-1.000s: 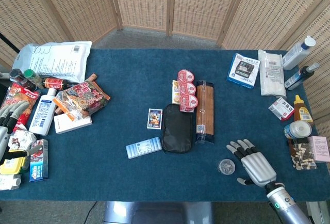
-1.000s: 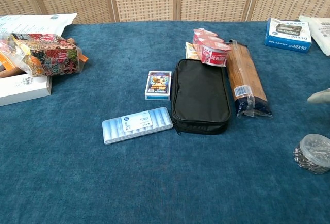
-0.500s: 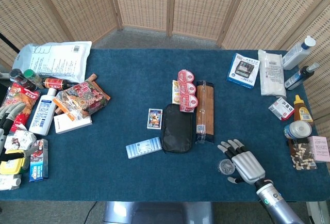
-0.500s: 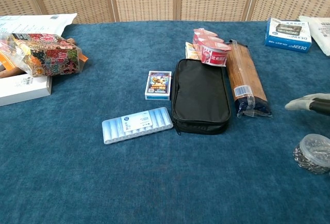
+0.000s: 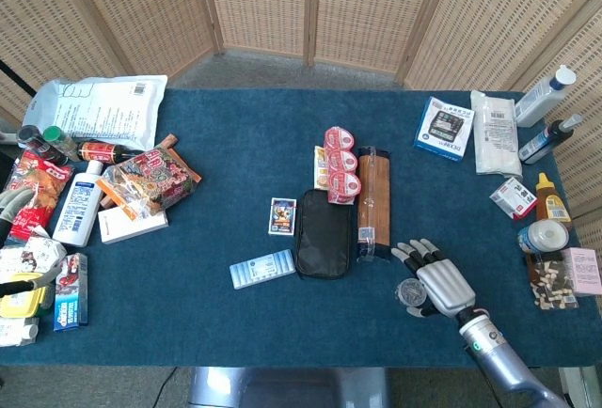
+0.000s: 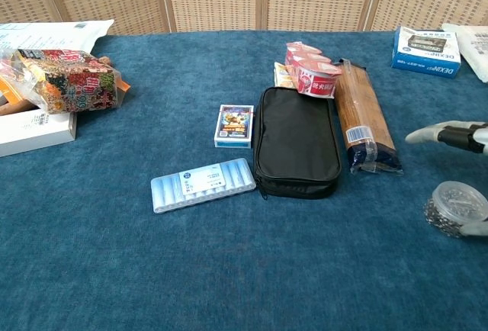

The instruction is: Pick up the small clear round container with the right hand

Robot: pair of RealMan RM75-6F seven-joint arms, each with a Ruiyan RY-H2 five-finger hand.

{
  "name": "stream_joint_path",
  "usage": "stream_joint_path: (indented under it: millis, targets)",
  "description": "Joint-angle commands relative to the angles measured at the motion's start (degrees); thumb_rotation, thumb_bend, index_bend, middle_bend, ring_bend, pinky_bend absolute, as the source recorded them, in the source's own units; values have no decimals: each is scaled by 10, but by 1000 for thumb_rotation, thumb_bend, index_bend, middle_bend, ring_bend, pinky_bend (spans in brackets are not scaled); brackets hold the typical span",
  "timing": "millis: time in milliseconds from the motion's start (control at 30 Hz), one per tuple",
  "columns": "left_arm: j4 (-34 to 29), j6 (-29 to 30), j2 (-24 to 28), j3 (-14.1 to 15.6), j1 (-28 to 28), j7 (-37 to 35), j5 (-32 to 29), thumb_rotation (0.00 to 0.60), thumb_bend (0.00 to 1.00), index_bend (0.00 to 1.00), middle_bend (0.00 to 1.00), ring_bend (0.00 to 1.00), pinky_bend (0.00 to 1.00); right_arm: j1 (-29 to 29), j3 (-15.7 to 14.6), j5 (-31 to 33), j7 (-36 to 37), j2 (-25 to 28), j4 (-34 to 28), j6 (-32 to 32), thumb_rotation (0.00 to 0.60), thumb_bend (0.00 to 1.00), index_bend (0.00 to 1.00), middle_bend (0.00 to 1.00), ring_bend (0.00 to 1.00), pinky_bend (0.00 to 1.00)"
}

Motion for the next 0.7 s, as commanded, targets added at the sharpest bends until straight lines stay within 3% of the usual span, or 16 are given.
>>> stream_joint_path:
  millis: [33,433,700]
  targets:
    - [0,0,1,-1,0,0,-1,600,45,13,0,0,0,7,8,7,9,-7,10,-5,580,41,0,0,0,0]
    - [1,4,6,0,6,-4,-4,600,42,14,0,0,0,58,50,42,40,-31,60,-46,582,39,0,0,0,0]
    - [8,1,0,0,6,-9,-4,600,44,14,0,0,0,39,33,52,38,-29,57,-28,588,48,0,0,0,0]
